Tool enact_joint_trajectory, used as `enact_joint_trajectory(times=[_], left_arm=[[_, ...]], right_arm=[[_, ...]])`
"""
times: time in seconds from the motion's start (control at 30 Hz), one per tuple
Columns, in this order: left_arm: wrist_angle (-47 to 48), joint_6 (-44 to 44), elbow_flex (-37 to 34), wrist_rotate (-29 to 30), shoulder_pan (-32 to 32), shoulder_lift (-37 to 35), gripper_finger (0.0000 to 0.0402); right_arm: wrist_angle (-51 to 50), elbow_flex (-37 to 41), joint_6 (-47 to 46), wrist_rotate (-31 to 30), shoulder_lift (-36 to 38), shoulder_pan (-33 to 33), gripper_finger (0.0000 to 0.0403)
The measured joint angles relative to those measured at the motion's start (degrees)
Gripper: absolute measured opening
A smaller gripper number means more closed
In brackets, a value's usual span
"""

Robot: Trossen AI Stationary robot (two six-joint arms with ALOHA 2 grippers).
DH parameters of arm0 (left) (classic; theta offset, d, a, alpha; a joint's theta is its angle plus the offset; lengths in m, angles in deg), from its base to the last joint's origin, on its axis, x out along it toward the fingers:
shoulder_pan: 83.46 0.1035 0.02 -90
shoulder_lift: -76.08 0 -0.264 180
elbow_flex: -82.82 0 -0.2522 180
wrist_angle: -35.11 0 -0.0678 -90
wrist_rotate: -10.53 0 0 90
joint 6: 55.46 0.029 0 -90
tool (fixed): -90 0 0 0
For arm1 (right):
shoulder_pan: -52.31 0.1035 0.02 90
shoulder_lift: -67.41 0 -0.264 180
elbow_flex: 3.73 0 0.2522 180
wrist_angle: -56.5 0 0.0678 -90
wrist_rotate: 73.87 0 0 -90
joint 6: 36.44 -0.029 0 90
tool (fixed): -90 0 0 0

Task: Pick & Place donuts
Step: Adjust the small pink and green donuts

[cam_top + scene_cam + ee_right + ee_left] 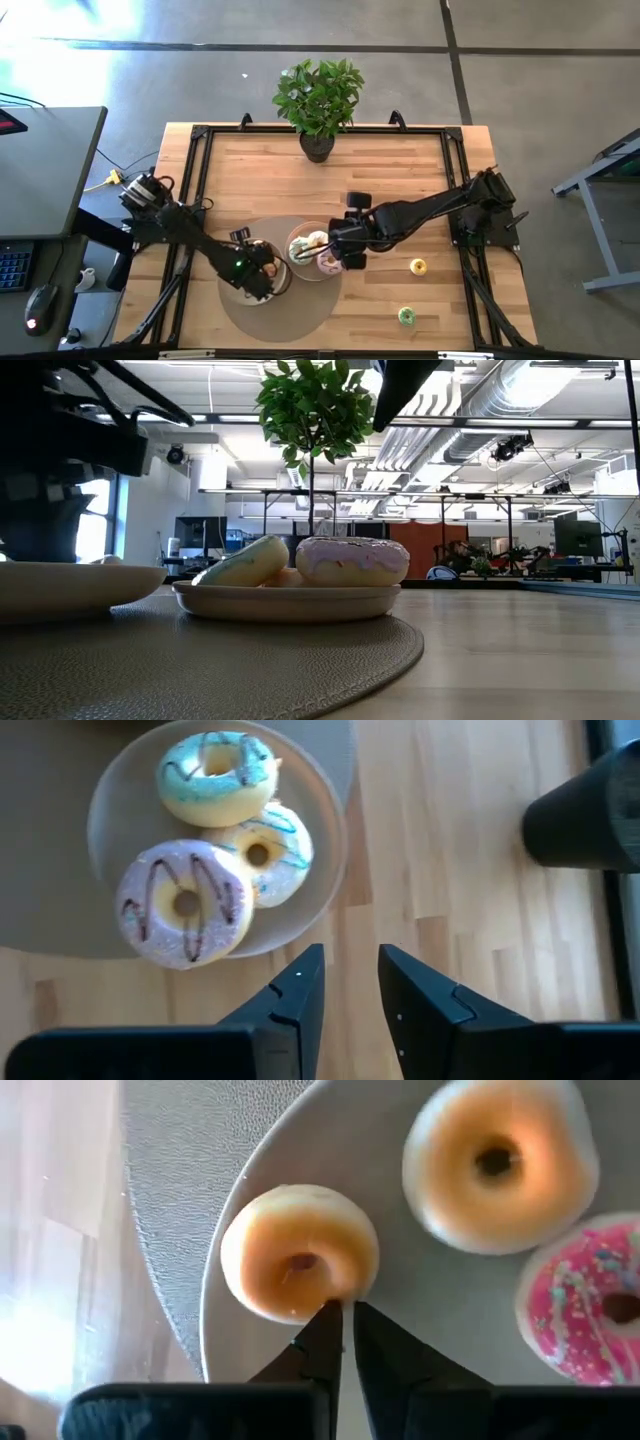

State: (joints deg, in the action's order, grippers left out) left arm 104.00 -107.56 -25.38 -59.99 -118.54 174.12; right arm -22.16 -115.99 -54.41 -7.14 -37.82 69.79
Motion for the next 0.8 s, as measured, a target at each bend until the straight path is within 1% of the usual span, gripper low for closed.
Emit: enact_joint_trajectory(times=[0.13, 0.3, 0.4, 0.5, 0.67, 0.8], left_arm=[[-1.0, 2.8, 0.0, -1.5, 1.1, 0.0, 0.0039], [-0.9, 4.2, 1.1, -2.5, 1.0, 0.0, 0.0087], [-0.9, 4.4, 1.7, -1.4, 1.0, 0.0, 0.0118], [-1.2, 5.3, 1.7, 0.7, 1.0, 0.0, 0.0138], [-1.5, 5.5, 1.6, 2.4, 1.0, 0.0, 0.0137], [-2.8, 5.6, 0.3, 2.8, 1.0, 0.0, 0.0113]], right_arm=[[0.0, 0.0, 0.0, 0.0, 0.0, 0.3, 0.0094], [0.0, 0.0, 0.0, -0.2, 0.0, 0.6, 0.0094], [0.0, 0.0, 0.0, -0.1, 0.0, 0.7, 0.0094], [0.0, 0.0, 0.0, -0.1, 0.0, 0.7, 0.0094], [0.0, 0.0, 0.0, -0.1, 0.0, 0.7, 0.0094], [0.0, 0.0, 0.0, -0.1, 0.0, 0.7, 0.0094]])
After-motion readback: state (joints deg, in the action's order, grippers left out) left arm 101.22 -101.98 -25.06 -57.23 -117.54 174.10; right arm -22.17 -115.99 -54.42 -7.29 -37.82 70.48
